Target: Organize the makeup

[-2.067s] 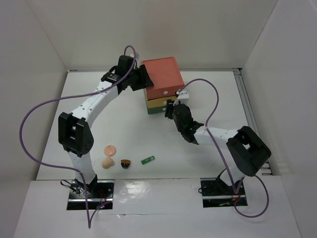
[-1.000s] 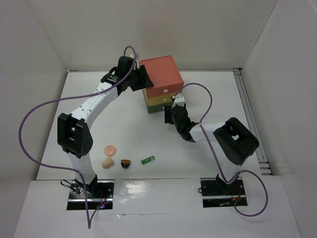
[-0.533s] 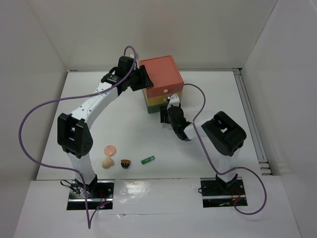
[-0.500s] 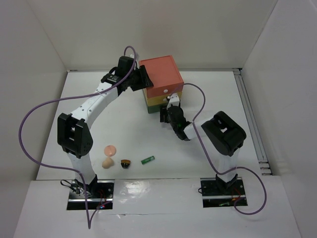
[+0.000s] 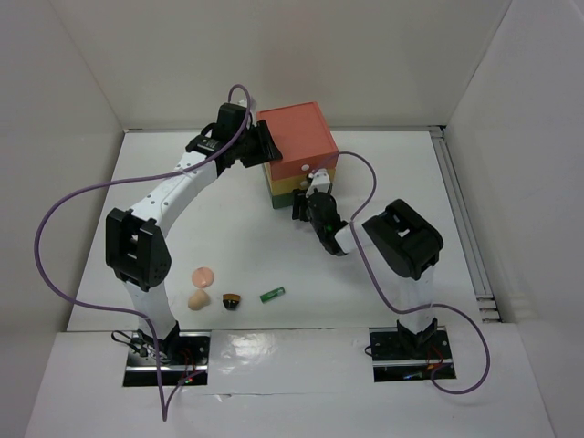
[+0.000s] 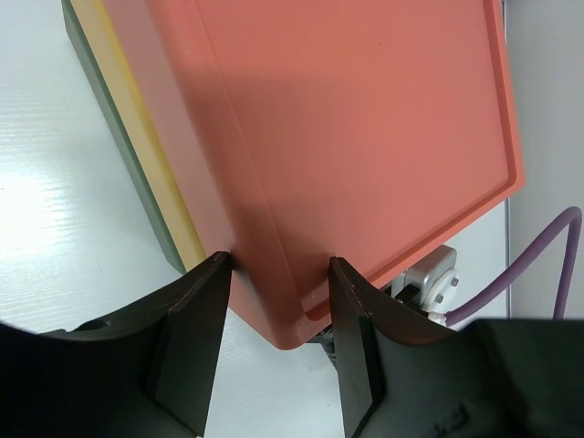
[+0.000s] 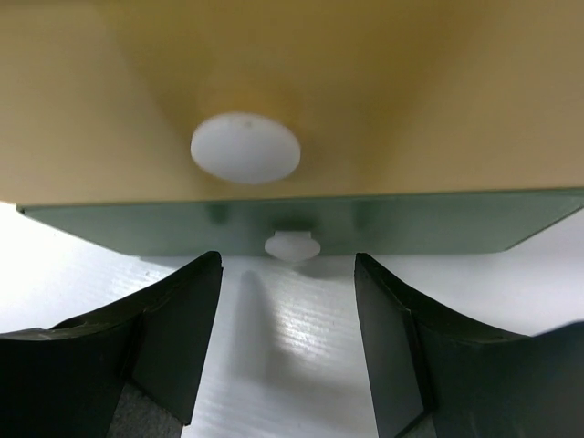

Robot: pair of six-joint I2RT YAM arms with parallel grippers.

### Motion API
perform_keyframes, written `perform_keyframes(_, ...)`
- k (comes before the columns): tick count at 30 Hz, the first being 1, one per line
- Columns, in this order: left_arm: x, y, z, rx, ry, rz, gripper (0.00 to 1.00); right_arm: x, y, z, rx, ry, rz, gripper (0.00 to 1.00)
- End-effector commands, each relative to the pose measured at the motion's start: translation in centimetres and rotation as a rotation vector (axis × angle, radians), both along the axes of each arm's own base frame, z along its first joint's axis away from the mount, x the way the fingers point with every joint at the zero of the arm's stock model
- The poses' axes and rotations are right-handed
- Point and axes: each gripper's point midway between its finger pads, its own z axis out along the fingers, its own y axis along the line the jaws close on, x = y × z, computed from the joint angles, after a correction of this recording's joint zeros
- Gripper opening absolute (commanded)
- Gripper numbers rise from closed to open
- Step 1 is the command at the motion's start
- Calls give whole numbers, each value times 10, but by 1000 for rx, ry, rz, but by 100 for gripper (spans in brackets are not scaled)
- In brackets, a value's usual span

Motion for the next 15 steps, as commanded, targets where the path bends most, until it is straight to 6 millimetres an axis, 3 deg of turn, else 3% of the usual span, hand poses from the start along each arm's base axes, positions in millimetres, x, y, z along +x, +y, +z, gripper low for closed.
perform_keyframes(1,-33,8,-59,122,194,-42,57,20,10,34,82,-104,-12,67)
perform_keyframes(5,-36,3,-58,117,196,-58,57,24,13,33,83,-106,-12,64)
perform_keyframes(9,-36,2,-58,117,196,-58,57,26,14,36,80,-115,-10,46)
perform_keyframes(10,-36,2,-58,117,196,-58,57,24,12,32,74,-107,-10,38)
perform_keyframes(15,-36,2,-58,117,196,-58,57,15,6,38,75,-109,-10,21)
